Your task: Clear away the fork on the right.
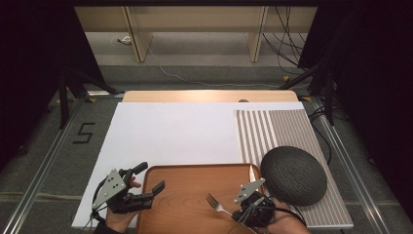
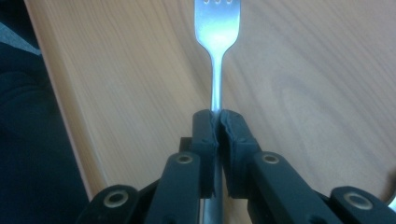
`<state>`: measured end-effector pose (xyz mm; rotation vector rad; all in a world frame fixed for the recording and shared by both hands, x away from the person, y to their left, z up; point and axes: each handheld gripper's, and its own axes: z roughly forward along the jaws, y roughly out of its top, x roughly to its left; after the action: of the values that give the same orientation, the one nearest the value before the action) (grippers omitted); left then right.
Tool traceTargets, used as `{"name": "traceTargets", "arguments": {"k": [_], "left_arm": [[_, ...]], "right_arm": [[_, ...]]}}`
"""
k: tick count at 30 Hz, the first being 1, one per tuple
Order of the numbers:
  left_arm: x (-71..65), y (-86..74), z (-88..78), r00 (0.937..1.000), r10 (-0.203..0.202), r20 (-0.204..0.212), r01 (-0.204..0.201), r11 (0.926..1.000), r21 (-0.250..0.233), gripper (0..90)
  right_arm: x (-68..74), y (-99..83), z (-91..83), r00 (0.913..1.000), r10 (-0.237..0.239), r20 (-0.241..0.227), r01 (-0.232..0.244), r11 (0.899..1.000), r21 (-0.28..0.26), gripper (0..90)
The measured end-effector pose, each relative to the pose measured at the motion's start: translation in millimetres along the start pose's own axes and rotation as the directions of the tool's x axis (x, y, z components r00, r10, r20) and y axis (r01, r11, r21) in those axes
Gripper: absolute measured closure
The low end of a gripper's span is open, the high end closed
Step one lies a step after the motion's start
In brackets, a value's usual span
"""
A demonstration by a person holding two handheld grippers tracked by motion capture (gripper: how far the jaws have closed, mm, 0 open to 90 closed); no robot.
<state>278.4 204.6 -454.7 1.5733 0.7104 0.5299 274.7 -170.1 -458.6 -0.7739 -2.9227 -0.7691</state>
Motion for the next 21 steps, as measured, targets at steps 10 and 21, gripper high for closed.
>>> {"name": "traceTargets", "arguments": {"k": [10,21], "left_arm": [[0.0,0.2,-0.1,1.0000,0.002,0.001,-0.002,1.0000,-0.001,16.2],[0.0,0.3,-0.1,1.0000,0.001,0.001,-0.001,1.0000,-0.001,16.2]], "right_arm": [[0.9,2.6,12.2,1.0000,0.001,-0.003,-0.001,0.999,0.050,85.0],[0.9,4.1,15.6,1.0000,0.002,0.001,-0.002,0.998,0.060,80.4]]}}
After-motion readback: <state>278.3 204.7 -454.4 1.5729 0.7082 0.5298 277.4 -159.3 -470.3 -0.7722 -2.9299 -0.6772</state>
